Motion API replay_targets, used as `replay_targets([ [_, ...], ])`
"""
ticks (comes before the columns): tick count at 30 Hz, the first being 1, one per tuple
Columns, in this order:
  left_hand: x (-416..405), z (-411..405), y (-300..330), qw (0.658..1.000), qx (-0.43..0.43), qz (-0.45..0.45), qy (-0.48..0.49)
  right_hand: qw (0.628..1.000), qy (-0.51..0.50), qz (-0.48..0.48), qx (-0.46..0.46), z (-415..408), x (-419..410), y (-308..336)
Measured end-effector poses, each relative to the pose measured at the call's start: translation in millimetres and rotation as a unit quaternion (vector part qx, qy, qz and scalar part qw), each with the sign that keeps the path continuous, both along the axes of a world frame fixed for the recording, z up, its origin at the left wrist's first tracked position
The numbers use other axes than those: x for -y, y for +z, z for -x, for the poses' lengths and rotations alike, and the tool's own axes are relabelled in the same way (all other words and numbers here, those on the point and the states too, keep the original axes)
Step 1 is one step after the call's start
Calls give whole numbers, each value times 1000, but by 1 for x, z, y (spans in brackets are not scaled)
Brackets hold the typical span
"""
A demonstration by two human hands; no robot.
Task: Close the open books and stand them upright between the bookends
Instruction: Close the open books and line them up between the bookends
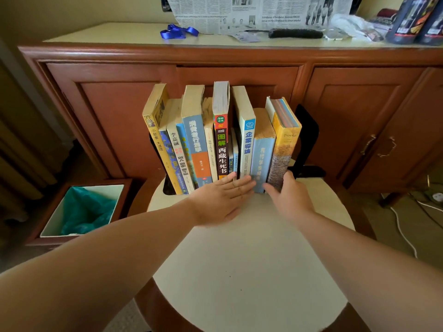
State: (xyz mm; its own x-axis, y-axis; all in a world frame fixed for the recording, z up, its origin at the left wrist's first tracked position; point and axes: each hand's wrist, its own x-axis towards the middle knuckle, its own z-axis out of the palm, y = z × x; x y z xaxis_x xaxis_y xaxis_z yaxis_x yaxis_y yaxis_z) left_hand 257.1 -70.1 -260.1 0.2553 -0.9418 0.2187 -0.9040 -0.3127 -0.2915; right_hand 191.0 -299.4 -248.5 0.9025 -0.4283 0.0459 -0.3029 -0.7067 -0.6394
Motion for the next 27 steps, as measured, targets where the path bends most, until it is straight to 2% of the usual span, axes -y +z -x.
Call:
replay_targets([
  [3, -23, 10, -5, 987, -54, 147, 19, 1000, 16, -20, 0, -2, 10, 4],
  [5, -42, 16, -7, 968, -81, 217, 98, 999, 18, -39, 1, -2, 11, 11],
  [7, -61, 21, -6, 931, -120, 278, 202, 998, 20, -56, 2, -1, 8, 18],
  [10, -84, 25, 4, 826, -215, 356, 381, 997, 17, -77, 13, -5, 2, 23],
  [13, -101, 16, 13, 712, -278, 449, 463, 994, 12, -102, 34, -9, -2, 20],
  [14, -104, 11, 17, 686, -314, 467, 461, 992, 15, -118, 46, -10, -2, 18],
  [15, -107, 5, 21, 674, -352, 476, 441, 989, 18, -131, 59, -10, -2, 18],
  [19, -104, -11, 35, 686, -470, 435, 345, 981, 9, -163, 106, -15, -2, 16],
  [21, -94, -14, 35, 676, -494, 443, 320, 977, 4, -178, 117, -19, -5, 17],
  [25, -76, -19, 23, 623, -527, 513, 266, 978, 14, -171, 119, -26, -7, 9],
  [27, -72, -22, 16, 623, -524, 523, 253, 980, 9, -164, 114, -28, -7, 4],
])
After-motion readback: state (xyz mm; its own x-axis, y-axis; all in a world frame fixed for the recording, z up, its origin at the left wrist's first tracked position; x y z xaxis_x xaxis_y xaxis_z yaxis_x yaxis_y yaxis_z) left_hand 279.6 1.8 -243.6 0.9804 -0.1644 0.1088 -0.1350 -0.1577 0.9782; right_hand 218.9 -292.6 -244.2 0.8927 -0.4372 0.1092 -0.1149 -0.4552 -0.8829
